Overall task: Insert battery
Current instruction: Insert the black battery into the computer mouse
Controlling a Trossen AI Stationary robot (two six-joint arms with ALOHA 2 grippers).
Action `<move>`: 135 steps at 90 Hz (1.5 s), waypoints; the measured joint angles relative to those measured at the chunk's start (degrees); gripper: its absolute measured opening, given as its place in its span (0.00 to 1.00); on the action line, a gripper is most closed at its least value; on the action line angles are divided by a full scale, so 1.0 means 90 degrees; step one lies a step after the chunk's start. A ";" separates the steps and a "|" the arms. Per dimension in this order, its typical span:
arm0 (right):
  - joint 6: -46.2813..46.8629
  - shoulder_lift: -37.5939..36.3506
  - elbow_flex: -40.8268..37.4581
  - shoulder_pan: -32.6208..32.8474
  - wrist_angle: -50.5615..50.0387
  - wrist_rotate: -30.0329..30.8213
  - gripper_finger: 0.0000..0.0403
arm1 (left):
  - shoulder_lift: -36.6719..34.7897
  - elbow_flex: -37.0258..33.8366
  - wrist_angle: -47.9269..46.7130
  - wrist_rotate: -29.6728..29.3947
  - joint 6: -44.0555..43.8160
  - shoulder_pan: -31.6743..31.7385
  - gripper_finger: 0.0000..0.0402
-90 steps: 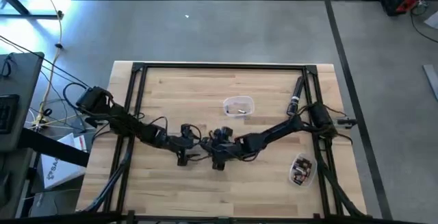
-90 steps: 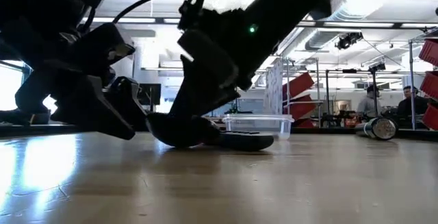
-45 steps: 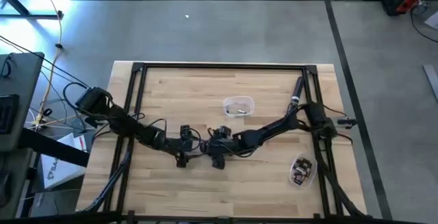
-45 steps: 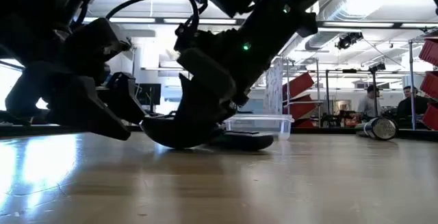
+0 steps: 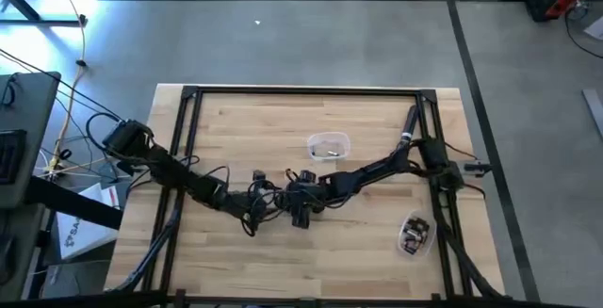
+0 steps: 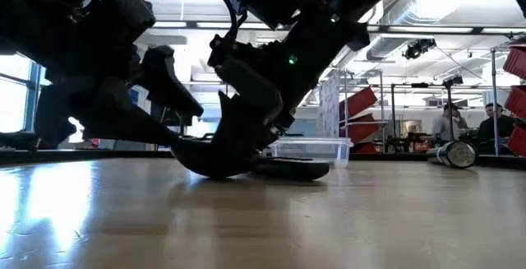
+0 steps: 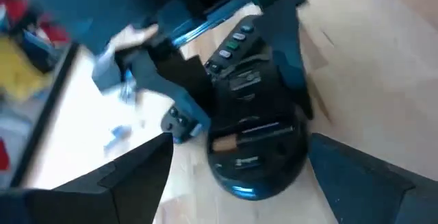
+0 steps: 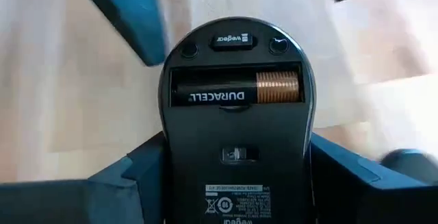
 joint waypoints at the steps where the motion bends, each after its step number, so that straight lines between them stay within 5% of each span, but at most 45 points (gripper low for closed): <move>1: 0.0034 0.0000 0.0000 -0.0005 0.0015 -0.0069 0.60 | 0.0002 0.0000 -0.0013 0.0020 0.0113 -0.0002 0.79; 25: 0.0469 -0.0039 -0.0012 -0.0169 0.0205 -0.0958 0.58 | 0.0124 0.0010 -0.0709 0.0251 0.2350 -0.0110 0.79; 57: 0.0822 -0.0046 -0.0015 -0.0379 0.0990 -0.1991 0.59 | 0.0185 0.0000 0.0079 0.0143 0.3067 -0.0148 0.79; 74: 0.0848 -0.0051 -0.0015 -0.0446 0.1034 -0.2011 0.59 | 0.0185 0.0000 0.0211 0.0098 0.2973 -0.0202 0.74; 115: 0.0984 -0.0078 -0.0015 -0.0463 0.1331 -0.2418 0.59 | 0.0199 -0.0024 0.0563 -0.0226 0.2717 -0.0398 0.37; 135: 0.0843 -0.0080 -0.0015 -0.0496 0.1362 -0.2493 0.66 | 0.0199 -0.0024 0.0627 -0.0291 0.1746 -0.0469 0.35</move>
